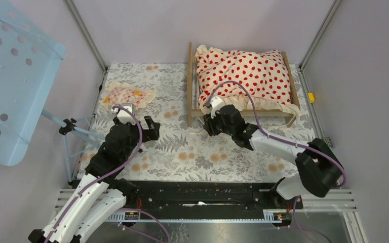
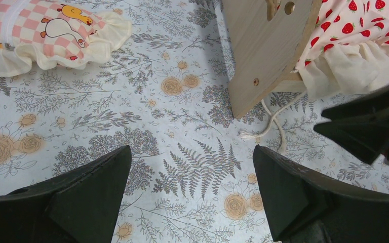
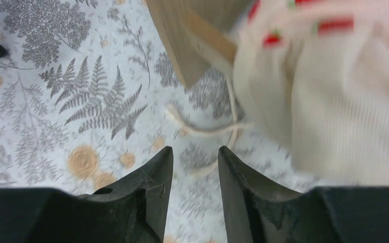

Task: Set up the pet bed
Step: Tie the ropes to the bed frame.

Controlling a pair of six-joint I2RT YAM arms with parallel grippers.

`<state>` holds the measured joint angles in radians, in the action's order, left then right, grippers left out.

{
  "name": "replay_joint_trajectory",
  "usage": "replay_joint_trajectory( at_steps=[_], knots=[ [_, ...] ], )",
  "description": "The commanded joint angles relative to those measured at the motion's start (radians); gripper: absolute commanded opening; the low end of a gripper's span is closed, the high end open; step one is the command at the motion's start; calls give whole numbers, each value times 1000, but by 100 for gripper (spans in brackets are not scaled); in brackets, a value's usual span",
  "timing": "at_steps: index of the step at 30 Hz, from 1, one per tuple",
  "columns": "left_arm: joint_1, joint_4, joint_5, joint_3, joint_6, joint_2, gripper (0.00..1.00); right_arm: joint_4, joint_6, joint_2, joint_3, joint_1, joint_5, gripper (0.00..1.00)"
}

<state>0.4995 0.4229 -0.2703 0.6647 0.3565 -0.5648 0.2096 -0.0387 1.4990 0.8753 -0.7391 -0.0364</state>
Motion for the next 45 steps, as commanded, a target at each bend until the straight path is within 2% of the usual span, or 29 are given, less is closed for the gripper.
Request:
replay_joint_trajectory(
  at_steps=[1, 4, 6, 8, 11, 12, 13, 17, 20, 22, 27, 34, 45],
  knots=[
    [-3, -27, 1, 2, 2, 3, 99, 41, 350, -115, -133, 4, 88, 47],
    [-3, -26, 0, 1, 2, 3, 99, -79, 403, -111, -109, 3, 125, 47],
    [-3, -26, -3, 1, 3, 7, 99, -94, 276, -123, -108, 4, 91, 50],
    [-3, -27, -1, 0, 4, 6, 99, -91, 75, -144, -106, 3, -25, 55],
    [-3, -26, -1, 1, 2, 3, 99, -172, -381, -201, -91, 4, -257, 60],
    [-3, -26, 1, 1, 2, 4, 99, -198, -569, -223, -90, 4, -297, 66],
    [-3, -26, 1, 1, 3, 3, 99, -245, -684, -240, -86, 3, -318, 69],
    [-3, -27, 2, 1, 3, 8, 99, -563, -1078, -204, 60, 3, -421, 72],
    [-3, -27, 5, 1, 2, 8, 99, -751, -1230, -104, 164, -2, -421, 71],
    [-3, -27, 4, 1, 1, 9, 99, -778, -1290, -53, 177, -12, -393, 70],
    [-3, -27, 2, 0, 1, 17, 99, -703, -1371, 33, 152, -62, -286, 70],
    [-3, -27, 7, 2, 1, 14, 99, -781, -1450, 192, 251, -98, -233, 67],
    [-3, -29, 8, 1, -1, 18, 99, -845, -1507, 356, 396, -95, -172, 65]
  ],
)
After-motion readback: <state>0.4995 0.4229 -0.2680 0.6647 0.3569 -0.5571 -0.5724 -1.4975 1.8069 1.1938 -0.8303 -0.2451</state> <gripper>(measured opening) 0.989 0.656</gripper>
